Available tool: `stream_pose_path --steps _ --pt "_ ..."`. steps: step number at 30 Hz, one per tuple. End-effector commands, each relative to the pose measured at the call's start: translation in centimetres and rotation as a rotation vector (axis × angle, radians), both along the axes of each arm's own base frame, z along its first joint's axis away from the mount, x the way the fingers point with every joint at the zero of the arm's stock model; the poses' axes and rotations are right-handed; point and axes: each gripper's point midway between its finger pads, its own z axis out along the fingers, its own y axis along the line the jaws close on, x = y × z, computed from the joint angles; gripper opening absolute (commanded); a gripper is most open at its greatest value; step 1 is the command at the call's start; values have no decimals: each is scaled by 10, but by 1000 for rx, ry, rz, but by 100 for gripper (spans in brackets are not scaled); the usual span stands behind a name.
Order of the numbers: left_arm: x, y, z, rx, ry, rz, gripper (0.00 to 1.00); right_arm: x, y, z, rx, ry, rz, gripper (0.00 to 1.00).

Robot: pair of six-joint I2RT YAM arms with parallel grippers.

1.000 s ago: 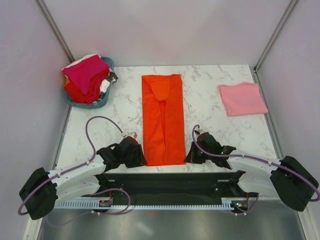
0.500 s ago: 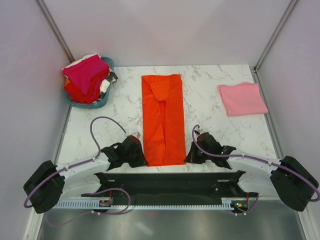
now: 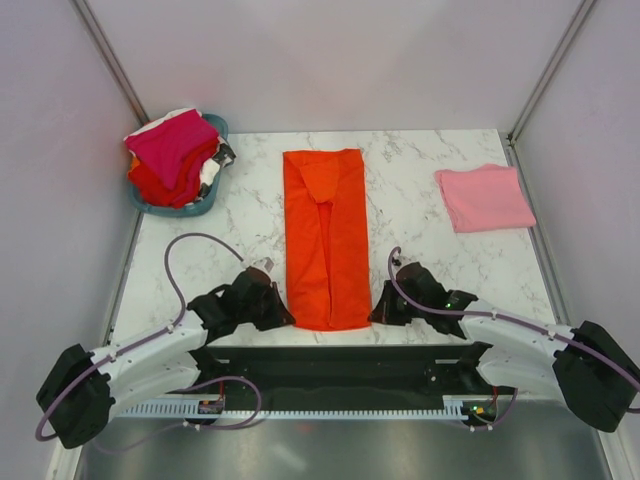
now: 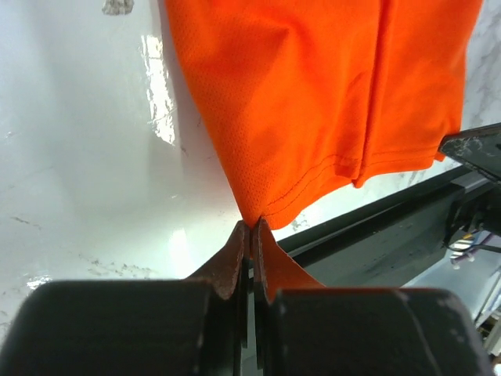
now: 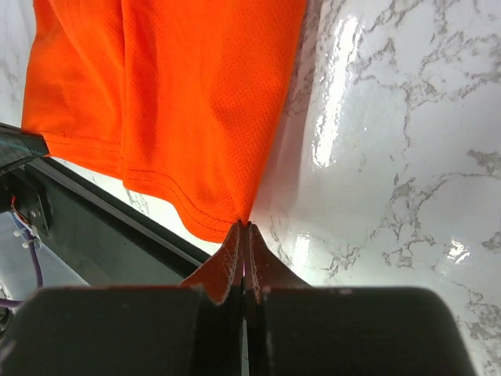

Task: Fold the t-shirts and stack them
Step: Fold the tshirt

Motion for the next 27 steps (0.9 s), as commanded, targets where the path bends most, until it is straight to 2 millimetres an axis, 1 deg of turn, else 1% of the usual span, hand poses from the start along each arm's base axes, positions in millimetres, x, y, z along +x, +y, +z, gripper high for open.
stream_pose_path --steps 1,2,3,4,5,6,7,8,9,10,11,12,13,14,15,16,18,19,20,21,22,23,24,25,26,27 --pt "18 -11 32 -65 -53 -1 2 20 10 27 21 -76 -12 0" --pt "24 -10 36 -81 -54 16 2 25 13 34 27 -90 -16 0" --pt "28 -9 39 -89 -62 18 2 29 14 38 27 -103 -25 0" --pt "35 -10 47 -109 -78 28 2 32 16 39 20 -109 -20 0" --pt "42 -7 50 -123 -84 47 2 41 19 48 27 -127 -28 0" --pt "48 -6 54 -128 -97 52 2 46 20 52 26 -136 -28 0" --pt "56 -7 61 -142 -117 61 2 50 21 51 13 -128 -31 0" --pt "64 -3 64 -151 -121 81 2 62 24 63 22 -156 -36 0" --pt "70 -1 63 -143 -118 84 2 69 25 67 24 -163 -41 0" --pt "78 -2 70 -152 -129 93 2 74 26 65 18 -151 -36 0" --pt "88 2 73 -154 -136 117 2 89 27 77 29 -175 -50 0" --pt "94 3 69 -141 -120 126 2 96 28 81 32 -181 -52 0" --pt "104 2 78 -150 -142 133 2 104 28 76 19 -163 -57 0" --pt "113 4 81 -153 -148 147 2 118 29 87 42 -175 -67 0" --pt "120 6 82 -146 -148 153 2 126 29 89 44 -174 -70 0" --pt "134 7 85 -142 -149 172 2 141 28 92 46 -173 -87 0" --pt "151 10 87 -136 -149 186 2 155 29 94 50 -171 -92 0" --pt "163 9 85 -132 -136 195 2 162 29 86 37 -149 -97 0" --pt "174 13 87 -143 -135 210 2 176 27 93 44 -163 -113 0" --pt "183 12 90 -153 -141 213 2 181 26 93 45 -159 -118 0" --pt "195 9 87 -154 -126 213 2 191 26 90 41 -150 -128 0" --pt "204 10 88 -157 -127 211 2 200 22 88 38 -146 -144 0" --pt "217 9 96 -163 -148 212 2 204 21 78 30 -122 -148 0" --pt "224 9 95 -159 -147 213 2 213 22 82 36 -133 -156 0" --pt "231 11 82 -144 -115 227 2 220 18 80 32 -126 -170 0" --pt "236 12 78 -140 -105 237 2 225 17 78 34 -122 -173 0"
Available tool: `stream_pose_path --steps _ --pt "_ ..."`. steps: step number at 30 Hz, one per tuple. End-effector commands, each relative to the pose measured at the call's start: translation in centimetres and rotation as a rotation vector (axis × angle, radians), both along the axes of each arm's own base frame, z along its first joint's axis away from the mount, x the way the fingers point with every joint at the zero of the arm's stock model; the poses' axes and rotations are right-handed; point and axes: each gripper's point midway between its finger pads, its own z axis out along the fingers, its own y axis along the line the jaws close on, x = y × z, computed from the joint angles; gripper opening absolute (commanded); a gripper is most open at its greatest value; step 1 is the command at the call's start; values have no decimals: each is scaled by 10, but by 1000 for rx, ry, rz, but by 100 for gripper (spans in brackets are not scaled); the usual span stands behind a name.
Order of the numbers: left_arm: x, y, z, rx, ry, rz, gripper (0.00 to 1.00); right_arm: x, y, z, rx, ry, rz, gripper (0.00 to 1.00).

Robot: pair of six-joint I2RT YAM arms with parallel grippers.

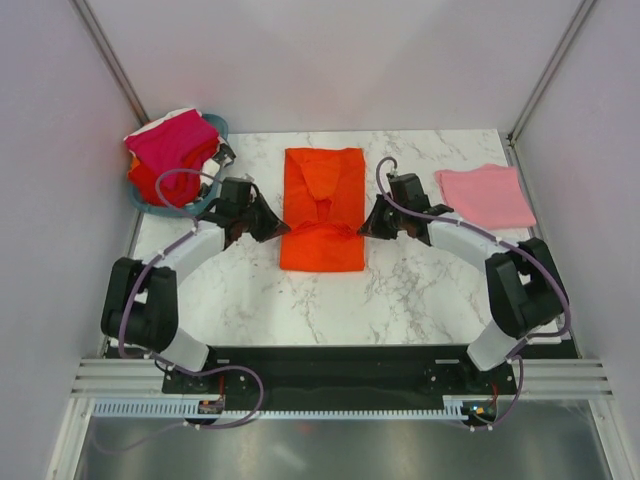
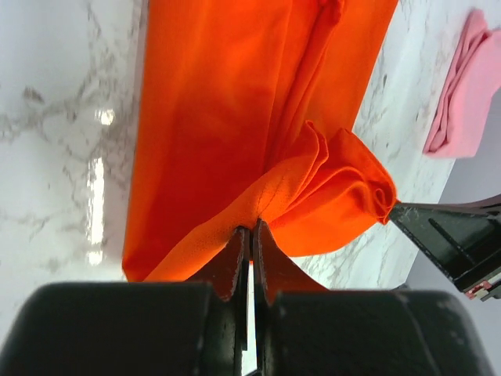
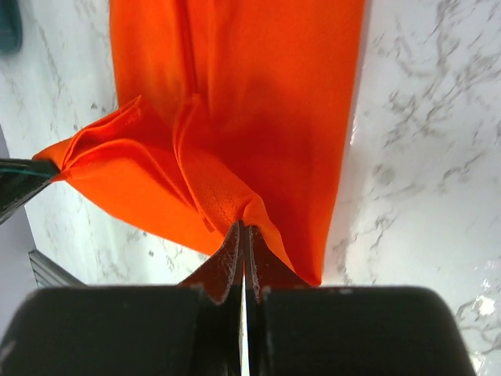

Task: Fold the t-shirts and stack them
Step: Fold the tshirt

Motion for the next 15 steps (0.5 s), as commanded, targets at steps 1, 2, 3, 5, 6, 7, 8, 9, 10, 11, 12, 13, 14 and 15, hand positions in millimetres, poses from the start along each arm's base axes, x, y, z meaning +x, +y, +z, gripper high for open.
stream_pose_path --steps 1,2,3,5,6,7,8,9,10,11,12,13,14,15 --pt "36 -2 13 -14 -66 -27 2 30 -1 6 21 -19 -4 0" --pt "41 -1 1 -10 -36 -21 2 34 -3 4 18 -14 -10 0" --pt "46 -1 0 -13 -34 -20 2 39 -3 2 20 -9 -13 0" --pt "60 1 3 -23 -39 -10 2 51 -6 -4 28 6 -26 0" --pt "63 1 -5 -24 -20 -10 2 56 -7 -5 32 10 -28 0" --pt "72 2 1 -31 -34 -3 2 63 -8 -9 33 16 -34 0" --pt "75 2 2 -39 -35 -3 2 67 -9 -10 36 19 -38 0" --pt "82 2 3 -40 -41 1 2 69 -10 -17 33 34 -40 0" --pt "85 3 4 -41 -44 4 2 76 -12 -15 42 28 -47 0" --pt "89 4 4 -42 -47 6 2 79 -13 -16 46 36 -50 0" --pt "94 3 5 -46 -51 4 2 82 -14 -21 48 47 -58 0" --pt "97 2 5 -53 -49 2 2 89 -16 -18 58 41 -68 0" --pt "100 2 6 -58 -49 2 2 92 -15 -17 64 41 -67 0" --pt "105 1 10 -63 -60 0 2 94 -16 -21 64 48 -70 0"
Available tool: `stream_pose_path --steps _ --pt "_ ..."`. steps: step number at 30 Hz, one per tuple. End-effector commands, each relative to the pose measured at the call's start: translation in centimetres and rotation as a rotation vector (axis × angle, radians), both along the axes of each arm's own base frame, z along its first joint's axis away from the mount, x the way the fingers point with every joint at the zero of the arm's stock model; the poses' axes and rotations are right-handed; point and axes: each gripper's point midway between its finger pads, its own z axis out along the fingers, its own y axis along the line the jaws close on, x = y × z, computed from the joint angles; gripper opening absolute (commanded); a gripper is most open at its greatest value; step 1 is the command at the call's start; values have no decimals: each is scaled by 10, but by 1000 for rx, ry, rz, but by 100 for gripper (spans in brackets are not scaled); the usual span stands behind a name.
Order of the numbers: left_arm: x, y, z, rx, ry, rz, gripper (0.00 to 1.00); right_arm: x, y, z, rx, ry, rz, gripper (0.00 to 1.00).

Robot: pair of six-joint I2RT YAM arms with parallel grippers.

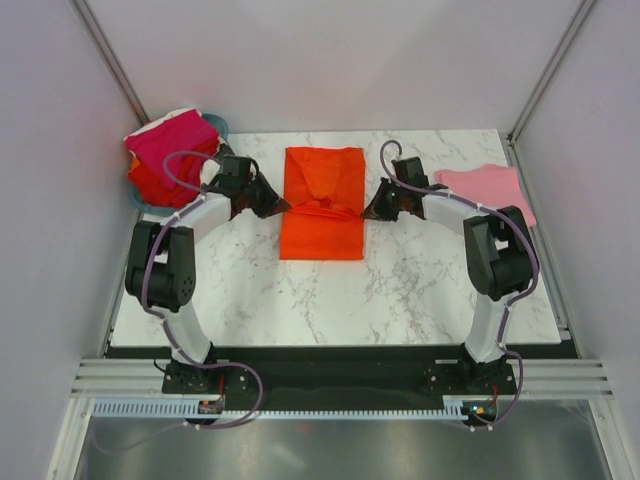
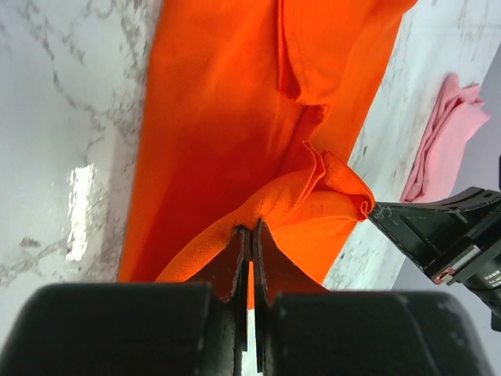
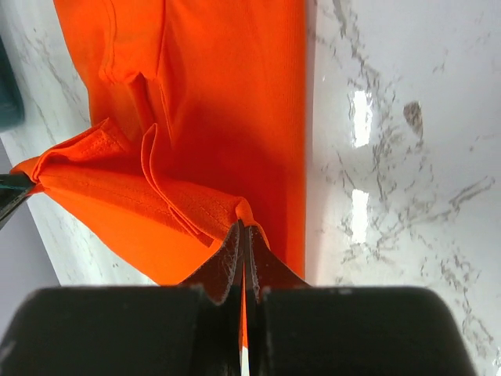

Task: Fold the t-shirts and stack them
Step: Fold the tshirt

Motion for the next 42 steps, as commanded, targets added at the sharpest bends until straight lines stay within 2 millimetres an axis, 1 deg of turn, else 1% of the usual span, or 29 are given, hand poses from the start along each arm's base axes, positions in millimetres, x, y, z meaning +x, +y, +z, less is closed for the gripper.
stream_pose_path --steps 1,4,5,7,8,9,10,11,12,14,19,20,21,23,24,25,27,28,29,30,31,32,34,35,37,38,40,41,42 --pt "26 -4 19 -26 -79 -33 2 25 2 17 38 -44 -4 0" --pt "36 -5 21 -34 -87 -29 2 36 1 18 42 -47 -14 0" --pt "37 -7 16 -38 -74 -35 2 39 0 18 43 -45 -17 0" --pt "44 -7 19 -45 -84 -36 2 45 0 16 45 -41 -20 0" --pt "46 -7 13 -43 -74 -34 2 47 -1 15 47 -38 -24 0" --pt "50 -8 16 -45 -83 -34 2 48 0 10 46 -27 -22 0" --pt "52 -7 14 -45 -81 -33 2 53 -1 13 51 -36 -27 0" --pt "54 -6 9 -44 -70 -28 2 55 -2 12 52 -34 -31 0" --pt "59 -7 11 -46 -77 -27 2 57 -1 7 49 -25 -31 0" --pt "63 -6 9 -52 -73 -26 2 63 -4 9 52 -30 -40 0" --pt "74 -6 -1 -57 -57 -12 2 73 -4 1 57 -20 -43 0" --pt "77 -7 0 -58 -63 -13 6 75 -4 -4 55 -12 -45 0" --pt "78 -7 -6 -56 -53 -14 9 79 -4 0 60 -22 -49 2" --pt "82 -9 -5 -61 -58 -25 20 83 -2 -3 60 -22 -49 11" --pt "82 -10 -10 -63 -51 -29 25 88 -2 2 63 -37 -51 19" --pt "82 -12 -9 -73 -48 -38 36 90 -2 4 63 -44 -49 40" --pt "82 -15 -6 -90 -52 -55 43 94 -4 10 48 -64 -52 52" --pt "81 -16 -1 -94 -61 -65 48 95 -5 12 40 -73 -54 62" --pt "79 -16 0 -91 -63 -70 55 95 -6 19 37 -88 -53 63" --pt "78 -15 3 -84 -69 -70 59 93 -8 20 30 -90 -54 63" --pt "78 -12 6 -62 -86 -68 61 92 -9 24 22 -103 -47 63" --pt "75 -9 14 -52 -105 -66 61 91 -9 34 20 -125 -44 63" --pt "71 -3 20 -19 -125 -53 62 87 -13 38 -1 -144 -34 61" --pt "66 0 28 -11 -137 -50 62 84 -14 50 -4 -169 -28 60" --pt "60 4 29 11 -145 -48 61 75 -18 48 -22 -170 -15 57" --pt "52 5 23 18 -131 -51 60 72 -19 54 -21 -182 -12 56" --pt "43 7 27 29 -143 -63 59 57 -20 46 -23 -156 5 52" --pt "34 10 18 39 -123 -67 58 52 -22 49 -23 -159 11 51" --pt "29 11 23 53 -140 -73 58 42 -22 39 -26 -134 19 50"
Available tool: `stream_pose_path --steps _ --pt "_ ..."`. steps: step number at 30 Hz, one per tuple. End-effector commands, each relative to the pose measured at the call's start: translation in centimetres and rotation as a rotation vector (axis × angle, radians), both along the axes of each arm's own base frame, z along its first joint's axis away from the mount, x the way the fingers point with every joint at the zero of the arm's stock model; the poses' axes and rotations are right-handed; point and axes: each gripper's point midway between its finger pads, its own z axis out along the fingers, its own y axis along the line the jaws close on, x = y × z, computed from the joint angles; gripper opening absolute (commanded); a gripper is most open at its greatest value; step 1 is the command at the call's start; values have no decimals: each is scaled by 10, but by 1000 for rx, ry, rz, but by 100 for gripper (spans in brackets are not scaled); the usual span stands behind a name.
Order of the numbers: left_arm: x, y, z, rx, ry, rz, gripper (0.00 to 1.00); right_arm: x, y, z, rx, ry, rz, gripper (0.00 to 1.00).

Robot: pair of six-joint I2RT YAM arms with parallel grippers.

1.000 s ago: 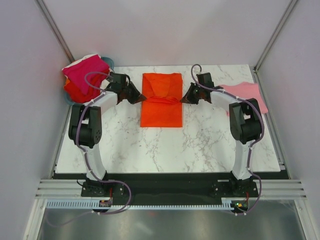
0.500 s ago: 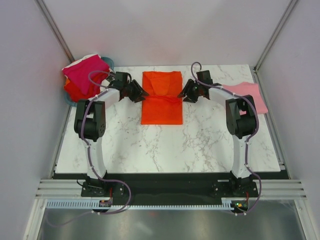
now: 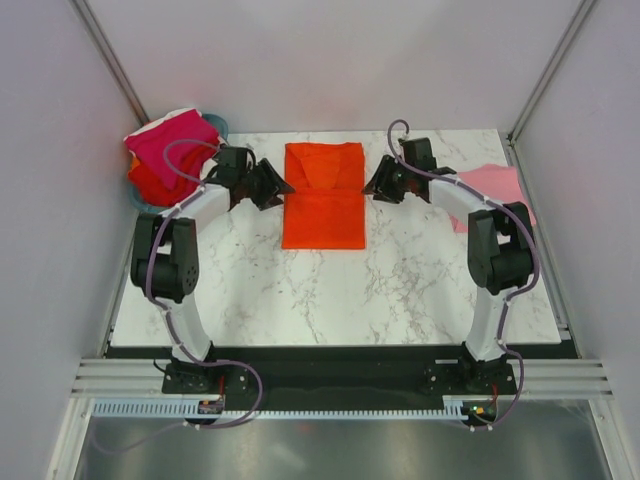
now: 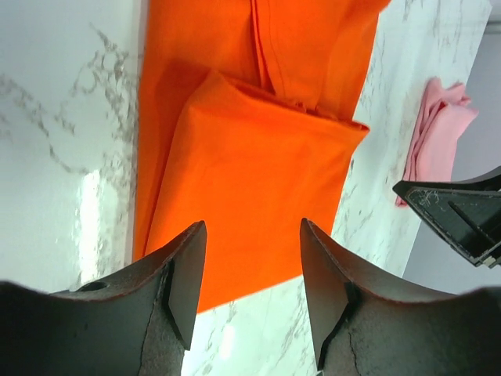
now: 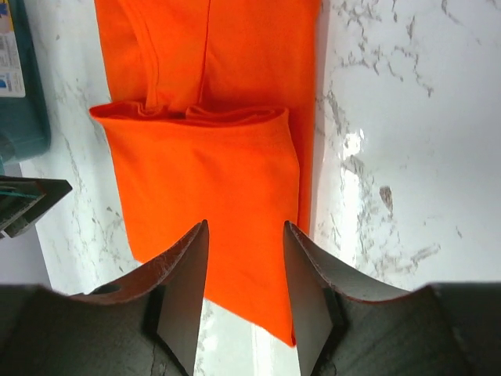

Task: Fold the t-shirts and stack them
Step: Fold the tshirt

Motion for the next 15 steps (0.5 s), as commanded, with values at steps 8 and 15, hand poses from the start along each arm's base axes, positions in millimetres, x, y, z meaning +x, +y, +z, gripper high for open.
stream_pose_path --steps 8,15 --pt "-77 23 -21 106 -17 -35 59 -73 -13 -22 -21 36 79 50" --pt "-105 24 -35 92 -12 -64 56 -109 -2 -40 12 71 135 42"
